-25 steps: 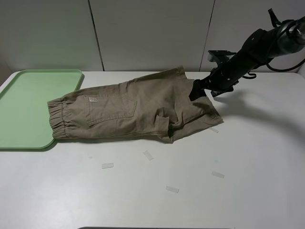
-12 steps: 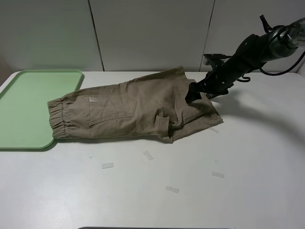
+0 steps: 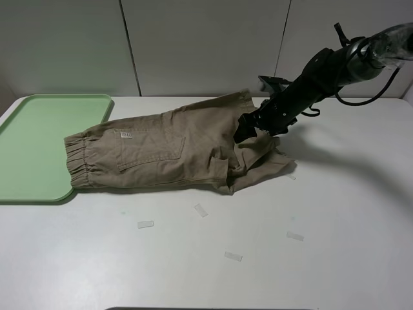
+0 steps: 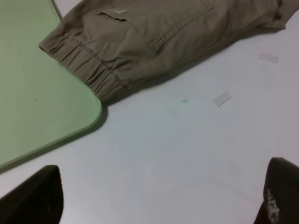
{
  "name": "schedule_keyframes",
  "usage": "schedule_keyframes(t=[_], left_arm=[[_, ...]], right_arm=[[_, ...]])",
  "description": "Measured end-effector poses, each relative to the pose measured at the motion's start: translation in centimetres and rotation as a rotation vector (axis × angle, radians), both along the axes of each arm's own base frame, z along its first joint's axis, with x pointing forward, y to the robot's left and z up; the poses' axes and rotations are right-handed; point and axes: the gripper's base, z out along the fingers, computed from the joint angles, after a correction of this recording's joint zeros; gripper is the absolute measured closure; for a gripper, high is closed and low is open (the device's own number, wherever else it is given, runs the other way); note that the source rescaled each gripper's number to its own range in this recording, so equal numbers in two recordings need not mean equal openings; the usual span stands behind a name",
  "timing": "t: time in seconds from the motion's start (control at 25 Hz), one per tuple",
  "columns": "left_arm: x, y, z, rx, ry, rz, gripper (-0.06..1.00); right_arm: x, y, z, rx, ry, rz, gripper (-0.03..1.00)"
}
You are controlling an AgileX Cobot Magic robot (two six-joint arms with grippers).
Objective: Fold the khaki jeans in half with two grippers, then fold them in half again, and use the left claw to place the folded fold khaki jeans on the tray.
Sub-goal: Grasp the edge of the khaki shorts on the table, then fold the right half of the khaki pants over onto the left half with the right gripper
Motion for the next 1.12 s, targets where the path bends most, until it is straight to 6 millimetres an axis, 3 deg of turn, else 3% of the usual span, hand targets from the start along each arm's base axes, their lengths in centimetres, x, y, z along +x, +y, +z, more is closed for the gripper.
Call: schedule_keyframes(t=[0.2, 0.32, 0.56, 1.12], left_arm=[[0.0, 0.0, 0.0, 0.000, 0.000, 0.000, 0.09], [0.0, 0.0, 0.0, 0.000, 0.000, 0.000, 0.09], [0.0, 0.0, 0.0, 0.000, 0.000, 0.000, 0.09], [0.0, 0.0, 0.0, 0.000, 0.000, 0.000, 0.09]], right_arm=[[-0.2, -0.3, -0.5, -0.046, 0.007, 0.045, 0.72], [-0.2, -0.5, -0.6, -0.075, 0.005, 0.066, 0.92], [-0.3, -1.8, 0.1, -0.199, -0.009, 0.106, 0.94], [0.6, -13.1, 4.4, -0.559, -0.049, -0.080, 0.94]])
